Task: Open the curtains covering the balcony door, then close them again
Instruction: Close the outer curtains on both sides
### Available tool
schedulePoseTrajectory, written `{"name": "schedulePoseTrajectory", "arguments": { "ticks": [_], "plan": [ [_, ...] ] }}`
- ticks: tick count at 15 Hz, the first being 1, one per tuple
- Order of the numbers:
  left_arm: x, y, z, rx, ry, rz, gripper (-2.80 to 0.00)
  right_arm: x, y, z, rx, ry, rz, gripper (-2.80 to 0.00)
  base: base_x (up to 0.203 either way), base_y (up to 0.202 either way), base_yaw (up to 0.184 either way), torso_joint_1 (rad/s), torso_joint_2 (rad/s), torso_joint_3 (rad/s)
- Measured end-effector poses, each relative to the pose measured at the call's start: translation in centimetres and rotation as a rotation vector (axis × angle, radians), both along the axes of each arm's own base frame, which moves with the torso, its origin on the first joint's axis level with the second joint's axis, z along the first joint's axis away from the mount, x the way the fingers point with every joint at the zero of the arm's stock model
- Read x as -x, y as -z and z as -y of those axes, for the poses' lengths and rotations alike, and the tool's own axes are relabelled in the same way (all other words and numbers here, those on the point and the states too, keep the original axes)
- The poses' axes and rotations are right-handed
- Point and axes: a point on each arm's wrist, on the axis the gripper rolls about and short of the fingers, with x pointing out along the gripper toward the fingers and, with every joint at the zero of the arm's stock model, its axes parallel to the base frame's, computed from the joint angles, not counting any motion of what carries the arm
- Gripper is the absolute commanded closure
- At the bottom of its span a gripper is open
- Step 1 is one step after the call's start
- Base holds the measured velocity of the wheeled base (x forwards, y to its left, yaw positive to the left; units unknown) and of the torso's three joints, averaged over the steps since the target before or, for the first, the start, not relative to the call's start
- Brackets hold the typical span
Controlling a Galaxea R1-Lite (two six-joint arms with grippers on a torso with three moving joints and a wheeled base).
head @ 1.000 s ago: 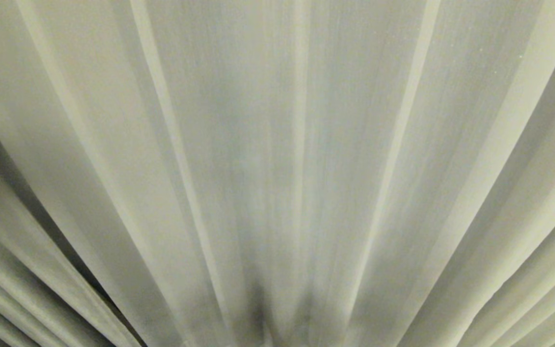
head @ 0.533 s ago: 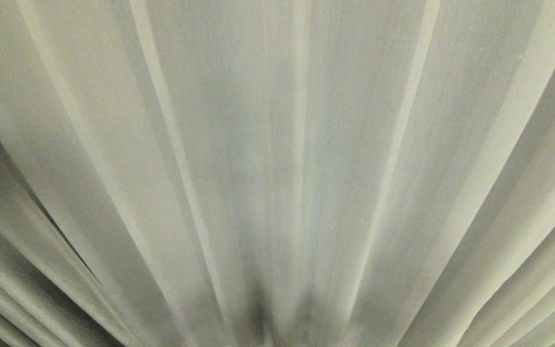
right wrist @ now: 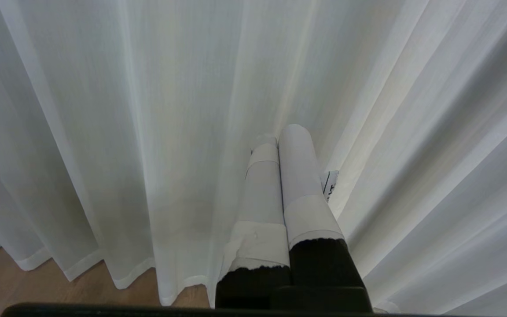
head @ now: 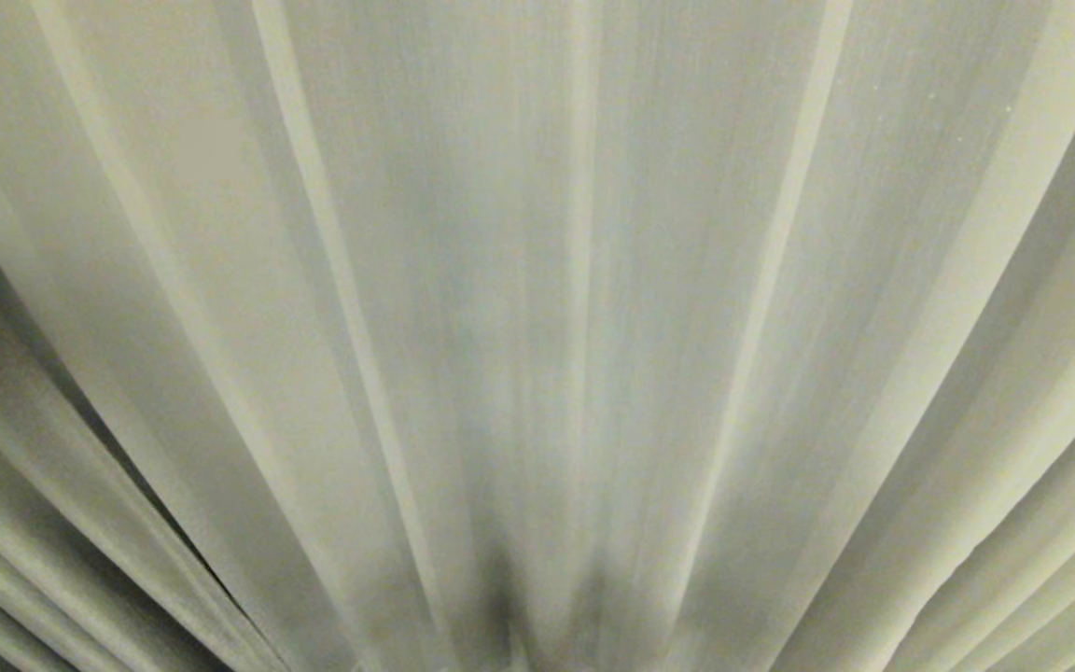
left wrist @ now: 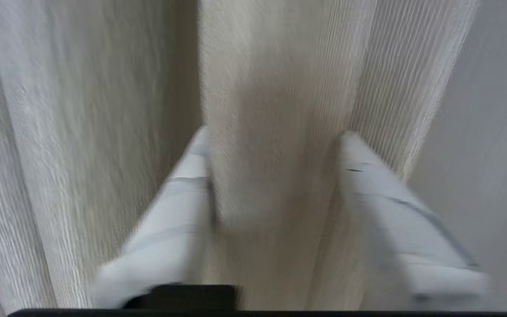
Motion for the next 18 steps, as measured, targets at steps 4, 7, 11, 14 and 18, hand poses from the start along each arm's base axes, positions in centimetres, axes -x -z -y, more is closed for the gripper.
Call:
{"name": "schedulePoseTrajectory", "arguments": {
  "ticks": [4,7,11,14,18],
  "plan": [
    [0.0,0.1,0.0,0.000,0.000,0.008,0.00,0.0,0.0,0.0,0.000,0.000,0.000,0.00,0.000,0.000,0.000,0.000,0.00,0.000],
    [0.4,-0.5,0.3,0.015,0.005,0.032,0.00,0.0,0.0,0.0,0.001,0.000,0.000,0.00,0.000,0.000,0.000,0.000,0.00,0.000],
    [1.5,-1.6,1.3,0.026,0.012,0.047,0.00,0.0,0.0,0.0,0.001,0.000,0.000,0.00,0.000,0.000,0.000,0.000,0.00,0.000],
    [2.9,-2.5,2.8,0.052,0.027,0.065,0.00,0.0,0.0,0.0,0.000,0.000,0.000,0.00,0.000,0.000,0.000,0.000,0.00,0.000],
    [5.1,-4.6,6.0,0.067,0.089,0.133,0.00,0.0,0.0,0.0,0.001,0.000,0.000,0.00,0.000,0.000,0.000,0.000,0.00,0.000]
  ]
}}
